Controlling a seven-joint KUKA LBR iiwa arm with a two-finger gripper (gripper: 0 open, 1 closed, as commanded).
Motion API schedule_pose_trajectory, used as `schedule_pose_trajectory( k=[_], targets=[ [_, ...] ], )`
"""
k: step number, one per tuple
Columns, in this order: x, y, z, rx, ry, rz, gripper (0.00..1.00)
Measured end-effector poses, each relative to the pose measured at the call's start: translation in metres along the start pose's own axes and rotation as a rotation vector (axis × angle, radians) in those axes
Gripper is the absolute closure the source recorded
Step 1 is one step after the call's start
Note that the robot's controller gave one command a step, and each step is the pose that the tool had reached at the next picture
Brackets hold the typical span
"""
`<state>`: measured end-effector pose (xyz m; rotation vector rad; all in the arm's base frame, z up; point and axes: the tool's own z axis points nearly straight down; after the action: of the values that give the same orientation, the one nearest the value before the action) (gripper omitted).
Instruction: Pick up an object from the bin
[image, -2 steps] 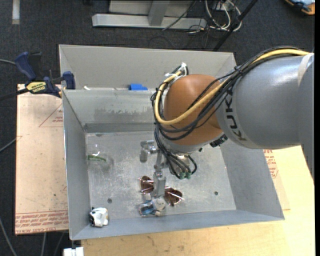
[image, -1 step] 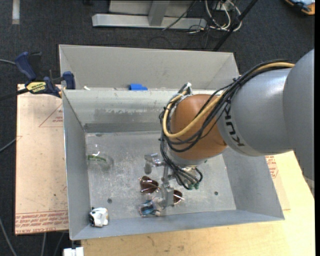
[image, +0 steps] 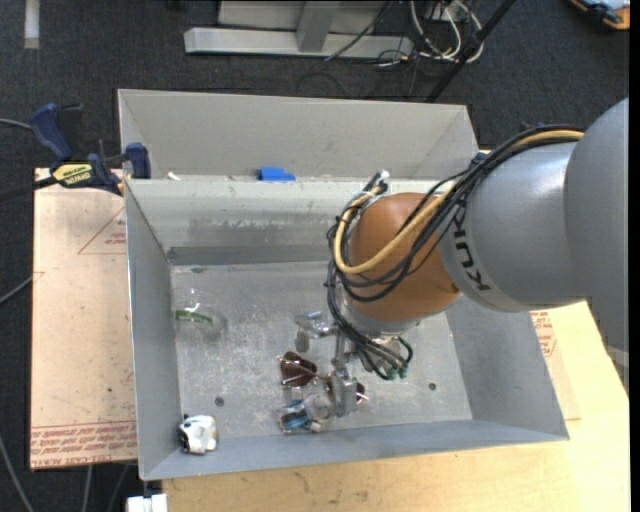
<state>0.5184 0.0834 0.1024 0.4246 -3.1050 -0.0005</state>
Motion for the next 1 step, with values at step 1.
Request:
schedule_pose_trajectory(
  k=[1],
  targets=[
    [0.0262, -0.0285, 0.0155, 0.002, -0.012, -0.129, 0.0]
  ],
)
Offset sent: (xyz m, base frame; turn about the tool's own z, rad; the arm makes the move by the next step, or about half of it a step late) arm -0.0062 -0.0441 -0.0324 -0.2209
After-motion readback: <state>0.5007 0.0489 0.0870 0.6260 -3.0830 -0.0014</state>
